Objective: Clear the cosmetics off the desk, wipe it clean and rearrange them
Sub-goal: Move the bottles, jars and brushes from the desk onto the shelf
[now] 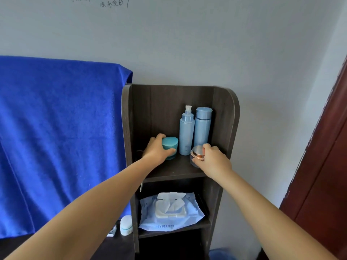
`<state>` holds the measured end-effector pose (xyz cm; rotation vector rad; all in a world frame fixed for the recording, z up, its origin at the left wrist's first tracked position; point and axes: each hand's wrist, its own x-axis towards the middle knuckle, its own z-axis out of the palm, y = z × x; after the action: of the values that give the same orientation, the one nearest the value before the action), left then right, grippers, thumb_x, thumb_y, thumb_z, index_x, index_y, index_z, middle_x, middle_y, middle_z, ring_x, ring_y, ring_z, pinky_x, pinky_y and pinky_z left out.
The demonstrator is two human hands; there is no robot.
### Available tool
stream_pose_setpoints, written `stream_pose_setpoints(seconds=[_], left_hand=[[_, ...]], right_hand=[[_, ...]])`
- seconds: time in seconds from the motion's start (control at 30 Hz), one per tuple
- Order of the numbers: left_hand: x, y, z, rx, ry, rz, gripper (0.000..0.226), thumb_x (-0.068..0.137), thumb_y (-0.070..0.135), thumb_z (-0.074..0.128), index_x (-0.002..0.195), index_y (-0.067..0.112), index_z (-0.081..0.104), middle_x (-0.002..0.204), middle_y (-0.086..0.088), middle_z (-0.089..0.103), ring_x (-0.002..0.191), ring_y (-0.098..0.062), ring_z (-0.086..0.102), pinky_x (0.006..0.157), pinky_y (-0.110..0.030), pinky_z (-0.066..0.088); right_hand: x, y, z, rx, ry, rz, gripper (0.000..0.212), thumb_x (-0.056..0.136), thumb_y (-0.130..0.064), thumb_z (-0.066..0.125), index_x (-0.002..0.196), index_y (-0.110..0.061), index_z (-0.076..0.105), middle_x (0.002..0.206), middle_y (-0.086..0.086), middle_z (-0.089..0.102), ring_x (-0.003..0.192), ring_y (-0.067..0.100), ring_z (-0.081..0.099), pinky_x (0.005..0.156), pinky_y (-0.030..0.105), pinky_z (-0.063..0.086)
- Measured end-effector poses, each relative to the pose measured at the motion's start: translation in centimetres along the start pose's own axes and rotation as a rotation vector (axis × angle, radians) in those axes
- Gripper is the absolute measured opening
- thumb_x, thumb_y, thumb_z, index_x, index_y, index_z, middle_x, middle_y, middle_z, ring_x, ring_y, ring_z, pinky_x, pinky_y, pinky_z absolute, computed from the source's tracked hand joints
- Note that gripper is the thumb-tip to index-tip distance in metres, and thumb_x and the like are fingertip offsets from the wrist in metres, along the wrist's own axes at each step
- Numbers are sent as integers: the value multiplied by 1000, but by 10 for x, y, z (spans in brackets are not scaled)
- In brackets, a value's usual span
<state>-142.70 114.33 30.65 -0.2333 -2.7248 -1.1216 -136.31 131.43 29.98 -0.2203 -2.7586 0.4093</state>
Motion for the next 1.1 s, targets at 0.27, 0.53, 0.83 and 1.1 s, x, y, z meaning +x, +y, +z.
stream_pose_setpoints(seconds=[0.27,0.53,0.83,1.1], left_hand=[[-22,7,-9,54,86,134,69,84,29,64,141,21,26,140,-8,28,125,-24,35,98,-38,39],[-139,-70,-59,-88,364,386,13,87,28,50,99,30,53,85,12,50,79,-4,50,62,-21,44],[-188,-285,-22,47,147,-186,16,84,13,61,98,20,60,78,14,49,70,-4,49,66,-29,43],[-128,-349,52,24,-120,-300,51,88,30,56,134,15,40,126,-5,47,119,-23,42,93,-37,42]], right_hand=[[-23,-6,-13,-62,59,-45,62,87,-54,50,136,-21,31,141,8,36,109,34,56,81,36,46],[-106,-52,30,369,171,-478,27,88,-34,42,100,-21,62,100,-8,60,62,-1,50,61,24,42],[-156,-132,227,413,-488,-332,46,93,-19,47,137,-14,35,143,1,35,110,21,55,93,36,46],[-119,-165,320,134,-470,43,66,93,-15,43,147,-14,5,156,10,-3,137,31,30,105,37,38]])
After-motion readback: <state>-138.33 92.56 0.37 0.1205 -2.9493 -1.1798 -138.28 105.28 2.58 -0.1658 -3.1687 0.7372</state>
